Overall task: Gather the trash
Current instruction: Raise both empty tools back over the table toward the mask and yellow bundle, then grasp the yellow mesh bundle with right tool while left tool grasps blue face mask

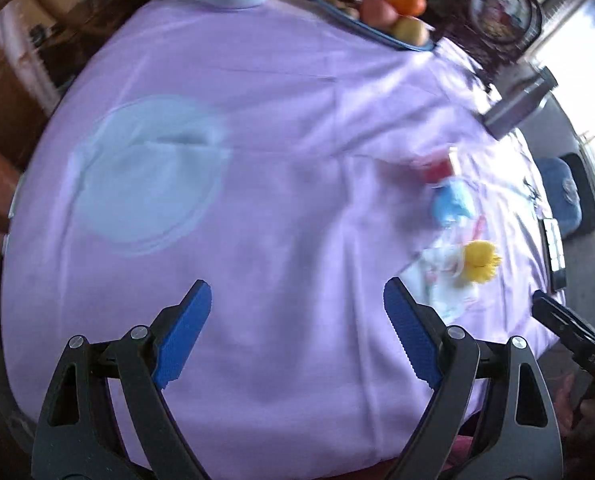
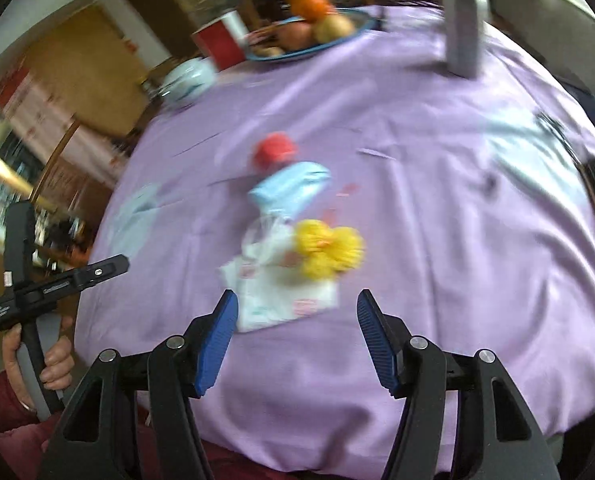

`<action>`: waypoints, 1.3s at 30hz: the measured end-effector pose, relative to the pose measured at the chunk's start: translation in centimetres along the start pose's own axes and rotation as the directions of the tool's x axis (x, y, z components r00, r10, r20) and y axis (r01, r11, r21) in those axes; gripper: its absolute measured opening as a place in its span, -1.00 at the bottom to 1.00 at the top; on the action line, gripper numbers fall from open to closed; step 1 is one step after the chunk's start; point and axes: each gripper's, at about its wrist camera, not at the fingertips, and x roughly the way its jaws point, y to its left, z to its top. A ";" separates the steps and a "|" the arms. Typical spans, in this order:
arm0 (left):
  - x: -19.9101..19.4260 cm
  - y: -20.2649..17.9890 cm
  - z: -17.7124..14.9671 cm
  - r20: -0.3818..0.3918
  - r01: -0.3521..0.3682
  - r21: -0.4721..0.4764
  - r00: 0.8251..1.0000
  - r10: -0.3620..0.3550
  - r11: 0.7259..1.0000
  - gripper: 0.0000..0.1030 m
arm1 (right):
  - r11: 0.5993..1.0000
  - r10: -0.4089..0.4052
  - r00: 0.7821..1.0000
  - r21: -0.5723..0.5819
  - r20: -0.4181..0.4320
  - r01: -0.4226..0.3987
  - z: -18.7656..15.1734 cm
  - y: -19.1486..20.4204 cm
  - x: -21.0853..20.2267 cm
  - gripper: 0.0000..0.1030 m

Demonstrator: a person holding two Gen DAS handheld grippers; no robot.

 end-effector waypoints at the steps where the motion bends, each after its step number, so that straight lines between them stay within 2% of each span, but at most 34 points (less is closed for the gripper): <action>1: 0.0 -0.7 0.2 0.002 0.000 0.013 1.000 0.000 1.000 0.65 | 1.000 0.004 1.000 0.019 0.001 -0.004 0.2 -0.8 0.2 0.19; 5: -0.4 -1.9 0.2 0.023 -0.056 0.048 0.998 0.055 0.997 0.68 | 0.998 0.051 0.999 0.039 -0.020 -0.050 1.4 -2.1 1.6 0.19; 13: -2.4 0.2 -0.7 0.023 -0.114 -0.070 0.993 0.116 0.991 0.68 | 0.994 0.043 0.994 -0.092 -0.097 -0.052 3.7 -0.9 5.9 0.22; 16: -2.7 -0.1 -0.8 0.021 -0.144 -0.082 0.989 0.146 0.986 0.68 | 0.990 0.025 0.993 -0.137 -0.113 -0.040 4.1 -1.0 6.9 0.22; 19: -2.6 -1.1 -0.6 0.015 -0.156 -0.075 0.987 0.158 0.985 0.68 | 0.982 0.054 0.988 -0.170 -0.143 -0.078 4.2 -1.0 7.7 0.22; 20: -2.6 -1.3 -0.5 0.012 -0.158 -0.070 0.987 0.159 0.985 0.68 | 0.978 0.066 0.986 -0.186 -0.152 -0.094 4.1 -0.9 7.8 0.09; 21: -2.4 -1.9 -0.3 0.010 -0.162 -0.060 0.987 0.163 0.985 0.68 | 0.971 0.083 0.984 -0.207 -0.158 -0.116 4.1 -0.6 7.9 -0.19; 24: -1.5 -3.4 0.6 -0.002 -0.139 -0.051 0.990 0.139 0.989 0.68 | 0.953 0.100 0.987 -0.272 -0.125 -0.131 4.0 0.1 7.1 -0.49; 25: -1.0 -3.9 1.0 -0.008 -0.127 -0.048 0.992 0.127 0.991 0.68 | 0.952 0.102 0.988 -0.276 -0.114 -0.130 4.1 0.0 6.8 -0.51; 33: 3.7 -10.3 3.9 -0.051 -0.040 0.073 0.998 0.044 0.997 0.68 | 0.982 0.071 0.996 -0.169 -0.047 -0.078 5.3 -5.0 4.2 -0.53; 39: 7.8 -14.8 5.4 -0.081 0.012 0.161 0.997 0.001 0.987 0.60 | 0.994 0.035 0.999 -0.106 -0.038 -0.038 4.8 -8.8 2.5 -0.51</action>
